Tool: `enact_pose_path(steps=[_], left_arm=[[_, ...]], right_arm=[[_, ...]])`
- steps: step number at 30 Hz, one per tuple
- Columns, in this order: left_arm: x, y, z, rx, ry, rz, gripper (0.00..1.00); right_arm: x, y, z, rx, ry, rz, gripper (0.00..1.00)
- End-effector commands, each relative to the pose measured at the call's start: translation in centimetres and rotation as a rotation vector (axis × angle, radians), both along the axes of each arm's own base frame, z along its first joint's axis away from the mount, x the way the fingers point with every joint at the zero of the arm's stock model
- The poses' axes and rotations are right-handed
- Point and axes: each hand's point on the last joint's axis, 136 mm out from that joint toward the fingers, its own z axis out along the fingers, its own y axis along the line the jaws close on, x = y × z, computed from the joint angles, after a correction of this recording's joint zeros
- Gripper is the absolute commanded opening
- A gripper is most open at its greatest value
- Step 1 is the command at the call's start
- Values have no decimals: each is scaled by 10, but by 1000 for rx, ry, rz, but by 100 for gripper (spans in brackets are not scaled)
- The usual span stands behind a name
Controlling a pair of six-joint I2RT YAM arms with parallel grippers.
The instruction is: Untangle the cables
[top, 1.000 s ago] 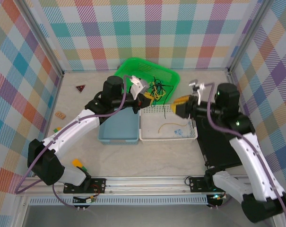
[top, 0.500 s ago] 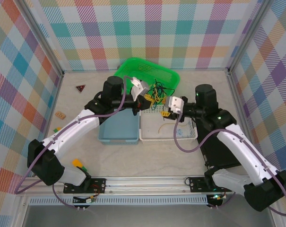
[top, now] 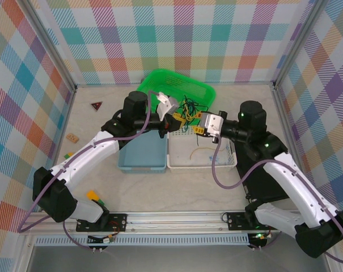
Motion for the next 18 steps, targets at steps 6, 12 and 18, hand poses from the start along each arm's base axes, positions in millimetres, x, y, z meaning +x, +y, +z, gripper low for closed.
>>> enact_pose_path(steps=[6,12,18], left_arm=[[-4,0,17,-41,-28,-17,0],[-4,0,14,-40,-26,-23,0],[-6,-2,9,-38,-11,-42,0]], right_arm=[[4,11,2,19,6,21,37],[15,20,-4,6,34,18,36],[25,23,-4,17,45,-26,30]])
